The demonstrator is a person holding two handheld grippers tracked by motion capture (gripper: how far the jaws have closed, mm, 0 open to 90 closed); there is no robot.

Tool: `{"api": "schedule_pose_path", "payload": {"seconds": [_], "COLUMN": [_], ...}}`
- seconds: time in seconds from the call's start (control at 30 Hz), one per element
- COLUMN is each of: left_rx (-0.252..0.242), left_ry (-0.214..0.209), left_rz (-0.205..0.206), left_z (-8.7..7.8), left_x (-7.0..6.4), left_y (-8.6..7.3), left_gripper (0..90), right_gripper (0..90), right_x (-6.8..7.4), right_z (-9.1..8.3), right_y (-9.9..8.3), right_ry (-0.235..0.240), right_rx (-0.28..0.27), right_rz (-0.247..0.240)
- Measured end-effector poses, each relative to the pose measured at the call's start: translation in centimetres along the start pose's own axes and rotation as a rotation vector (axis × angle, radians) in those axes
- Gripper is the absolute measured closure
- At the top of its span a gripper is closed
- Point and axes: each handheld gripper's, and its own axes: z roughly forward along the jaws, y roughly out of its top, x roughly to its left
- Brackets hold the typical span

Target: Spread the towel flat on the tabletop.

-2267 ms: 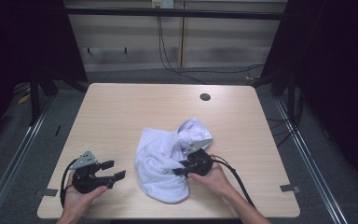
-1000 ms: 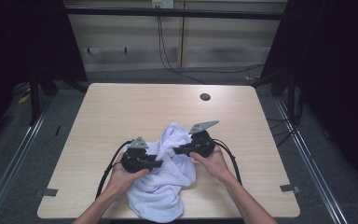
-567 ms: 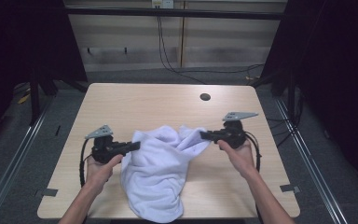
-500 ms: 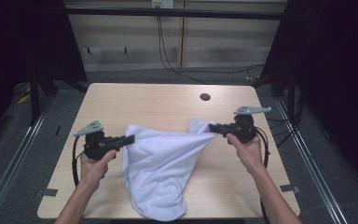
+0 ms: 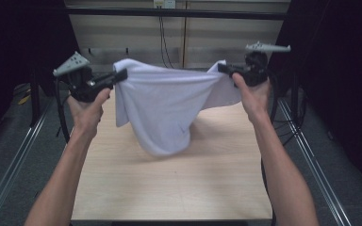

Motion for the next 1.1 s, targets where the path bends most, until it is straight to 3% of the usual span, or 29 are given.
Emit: {"api": "schedule_pose_path", "payload": {"seconds": [0.03, 0.1, 0.23, 0.3, 0.33, 0.37, 0.47, 0.5, 0.53, 0.57, 0.67, 0.73, 0.77, 0.83, 0.93, 0.97, 1.03, 1.07, 1.1], "left_rx": [-0.008, -0.032, -0.028, 0.02, 0.04, 0.058, 0.121, 0.137, 0.158, 0.187, 0.28, 0.306, 0.324, 0.365, 0.451, 0.474, 0.478, 0.487, 0.479], "left_ry": [0.007, 0.044, 0.023, 0.004, -0.006, -0.024, -0.057, -0.07, -0.087, -0.085, -0.11, -0.135, -0.143, -0.165, -0.206, -0.209, -0.206, -0.205, -0.199], "left_rz": [0.004, 0.053, 0.087, 0.09, 0.071, 0.063, 0.046, 0.008, -0.014, -0.021, -0.034, -0.06, -0.074, -0.089, -0.058, -0.052, -0.056, -0.068, -0.072], "left_z": [0.1, 0.2, -0.3, -0.6, -0.8, -1.1, -2.1, -2.6, -3.1, -3.4, -4.6, -5.5, -5.9, -6.2, -6.8, -7.2, -7.5, -7.8, -8.3], "left_x": [0.0, -0.7, -1.5, -1.4, -1.5, -1.6, -2.0, -2.0, -2.2, -2.5, -3.3, -3.8, -4.0, -4.5, -5.7, -6.0, -6.2, -6.2, -6.2], "left_y": [0.6, 2.1, 1.2, -0.7, -2.0, -3.8, -8.0, -9.5, -11.3, -12.7, -16.8, -18.7, -19.6, -20.8, -22.4, -22.9, -23.0, -23.0, -23.0], "left_gripper": [86.8, 86.9, 86.9, 86.8, 86.8, 86.7, 86.7, 86.7, 86.7, 86.7, 86.6, 86.5, 86.3, 86.0, 84.2, 80.3, 70.8, 70.8, 64.2], "right_gripper": [88.1, 88.0, 88.1, 88.1, 88.1, 88.1, 88.1, 88.1, 88.1, 88.1, 88.1, 88.0, 87.9, 87.5, 81.9, 76.1, 70.2, 70.2, 65.6], "right_x": [0.0, -0.6, -0.5, -0.3, -0.3, 0.1, 0.7, 0.7, 0.9, 1.3, 2.5, 3.2, 4.1, 4.8, 5.4, 5.7, 5.8, 5.8, 5.8], "right_z": [0.0, 0.3, 0.0, -0.4, -0.4, -0.5, -1.1, -1.1, -1.3, -1.4, -1.6, -2.1, -2.6, -3.2, -4.0, -4.4, -4.7, -4.7, -5.2], "right_y": [0.0, 2.4, 2.3, -0.8, -0.8, -4.5, -9.4, -9.4, -11.0, -13.1, -17.3, -19.6, -21.8, -23.4, -25.0, -25.9, -26.6, -26.6, -26.8], "right_ry": [0.0, -0.008, -0.005, 0.022, 0.022, 0.054, 0.106, 0.106, 0.125, 0.143, 0.158, 0.178, 0.193, 0.192, 0.202, 0.201, 0.202, 0.202, 0.201], "right_rx": [0.0, -0.027, -0.057, -0.008, -0.008, 0.055, 0.096, 0.096, 0.102, 0.126, 0.2, 0.24, 0.289, 0.32, 0.333, 0.371, 0.41, 0.41, 0.415], "right_rz": [0.0, 0.001, 0.002, -0.003, -0.003, -0.001, 0.034, 0.034, 0.044, 0.064, 0.053, 0.058, 0.042, 0.035, 0.051, 0.037, 0.025, 0.025, 0.033]}}
